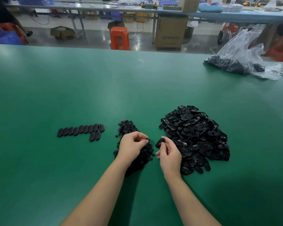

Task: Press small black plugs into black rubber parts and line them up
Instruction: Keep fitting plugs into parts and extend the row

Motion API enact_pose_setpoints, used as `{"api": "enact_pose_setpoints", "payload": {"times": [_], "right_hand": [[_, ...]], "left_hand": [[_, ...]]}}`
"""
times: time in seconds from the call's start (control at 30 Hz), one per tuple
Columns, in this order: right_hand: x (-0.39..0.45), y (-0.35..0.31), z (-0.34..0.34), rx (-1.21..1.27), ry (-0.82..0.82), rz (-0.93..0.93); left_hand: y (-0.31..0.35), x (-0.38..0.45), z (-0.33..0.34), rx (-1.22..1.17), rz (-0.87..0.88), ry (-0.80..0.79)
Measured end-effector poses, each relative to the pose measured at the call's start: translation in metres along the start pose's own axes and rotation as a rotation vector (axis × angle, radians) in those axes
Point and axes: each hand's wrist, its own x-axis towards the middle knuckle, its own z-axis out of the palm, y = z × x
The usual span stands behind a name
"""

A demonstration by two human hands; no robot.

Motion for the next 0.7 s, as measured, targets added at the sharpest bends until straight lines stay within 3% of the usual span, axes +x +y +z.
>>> {"api": "enact_pose_setpoints", "payload": {"times": [0.17,0.7], "right_hand": [[-0.001,-0.002,-0.001,-0.005,0.018,-0.005],[-0.002,-0.006,-0.004,-0.107,-0.017,-0.025]], "left_hand": [[0.006,-0.006,0.017,0.124,0.003,0.023],[0.023,-0.016,0.036,0.138,-0.043,0.035]]}}
